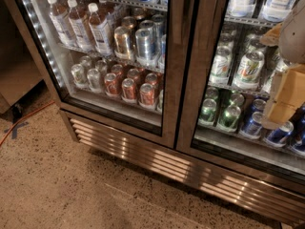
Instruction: Open right fridge door
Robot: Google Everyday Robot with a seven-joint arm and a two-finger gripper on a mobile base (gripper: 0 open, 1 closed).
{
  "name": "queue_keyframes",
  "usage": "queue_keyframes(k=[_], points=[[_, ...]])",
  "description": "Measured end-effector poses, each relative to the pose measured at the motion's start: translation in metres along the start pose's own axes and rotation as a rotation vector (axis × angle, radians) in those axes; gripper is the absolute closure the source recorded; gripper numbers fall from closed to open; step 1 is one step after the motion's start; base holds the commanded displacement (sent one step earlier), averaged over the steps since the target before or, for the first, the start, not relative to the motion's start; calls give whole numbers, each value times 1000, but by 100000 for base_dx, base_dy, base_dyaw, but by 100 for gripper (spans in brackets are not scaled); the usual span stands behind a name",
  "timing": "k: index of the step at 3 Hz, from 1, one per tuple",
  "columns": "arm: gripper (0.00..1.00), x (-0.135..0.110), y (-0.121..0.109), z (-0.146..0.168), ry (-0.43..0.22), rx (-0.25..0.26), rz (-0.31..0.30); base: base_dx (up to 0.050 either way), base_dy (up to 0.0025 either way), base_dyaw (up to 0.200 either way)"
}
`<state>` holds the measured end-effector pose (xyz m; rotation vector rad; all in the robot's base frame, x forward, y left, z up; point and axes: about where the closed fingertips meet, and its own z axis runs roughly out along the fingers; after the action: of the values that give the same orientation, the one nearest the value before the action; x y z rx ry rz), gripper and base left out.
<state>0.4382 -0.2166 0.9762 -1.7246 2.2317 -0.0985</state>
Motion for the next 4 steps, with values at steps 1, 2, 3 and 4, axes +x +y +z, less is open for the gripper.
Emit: queue_keyframes(k=[1, 2, 3, 4], points=[[0, 0, 0, 0, 0, 0, 0, 4849, 1, -39], [0, 0, 0, 0, 0, 0, 0, 0, 0, 0], [0, -14, 3, -1, -22, -8, -32, 0, 0, 0], [0, -40, 10, -3, -47, -13, -77, 0, 0, 0]])
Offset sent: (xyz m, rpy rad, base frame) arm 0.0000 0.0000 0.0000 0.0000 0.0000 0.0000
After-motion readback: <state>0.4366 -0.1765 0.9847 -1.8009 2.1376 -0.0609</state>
